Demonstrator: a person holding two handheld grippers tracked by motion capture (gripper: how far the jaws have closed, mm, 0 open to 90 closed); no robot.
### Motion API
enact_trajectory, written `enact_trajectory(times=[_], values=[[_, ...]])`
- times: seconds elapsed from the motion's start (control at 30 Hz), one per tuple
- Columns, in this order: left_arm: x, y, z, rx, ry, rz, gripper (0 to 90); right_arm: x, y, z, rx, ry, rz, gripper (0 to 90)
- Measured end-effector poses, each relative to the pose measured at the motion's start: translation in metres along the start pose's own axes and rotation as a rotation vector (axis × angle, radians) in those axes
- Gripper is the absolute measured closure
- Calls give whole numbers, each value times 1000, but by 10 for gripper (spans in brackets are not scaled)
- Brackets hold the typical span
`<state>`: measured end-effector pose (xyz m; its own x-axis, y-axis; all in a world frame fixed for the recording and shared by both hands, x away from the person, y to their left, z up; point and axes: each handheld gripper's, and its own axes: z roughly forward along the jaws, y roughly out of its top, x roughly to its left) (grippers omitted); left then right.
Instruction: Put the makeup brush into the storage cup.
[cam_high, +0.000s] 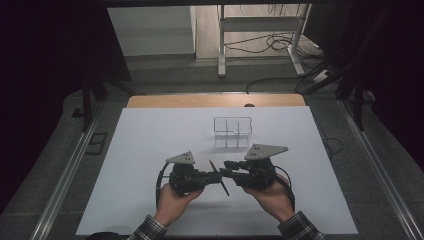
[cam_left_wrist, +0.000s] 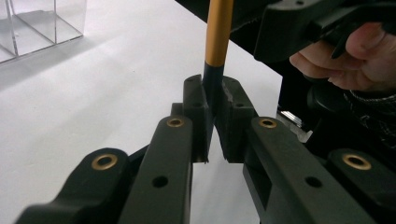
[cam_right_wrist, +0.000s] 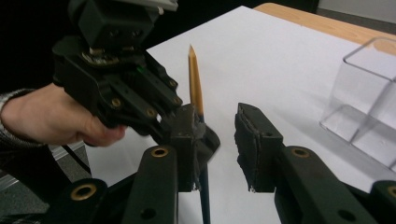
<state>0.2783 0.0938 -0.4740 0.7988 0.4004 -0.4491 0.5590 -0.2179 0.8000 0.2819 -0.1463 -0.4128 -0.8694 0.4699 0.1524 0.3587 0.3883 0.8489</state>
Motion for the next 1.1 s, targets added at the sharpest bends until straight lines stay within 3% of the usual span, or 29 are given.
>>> enact_trajectory(times=[0.37, 0.47, 0.53, 0.67, 0.97, 1.1], values=[[-2, 1, 1, 9, -2, 12, 833, 6, 13, 20, 13, 22, -35, 711], [-3, 1, 1, 10, -5, 14, 833, 7, 14, 24, 23, 27, -44, 743], [-4, 1, 2, 11, -3, 17, 833, 8, 14, 26, 32, 25, -53, 815], [-4, 0, 2, 7, 7, 34, 823, 9, 14, 26, 29, 21, -67, 835], [-8, 1, -2, 1, 109, 76, 460, -2, 15, 19, -16, 15, -36, 835], [-11, -1, -2, 22, 140, 109, 370, -7, 17, 17, -32, 6, -29, 836]])
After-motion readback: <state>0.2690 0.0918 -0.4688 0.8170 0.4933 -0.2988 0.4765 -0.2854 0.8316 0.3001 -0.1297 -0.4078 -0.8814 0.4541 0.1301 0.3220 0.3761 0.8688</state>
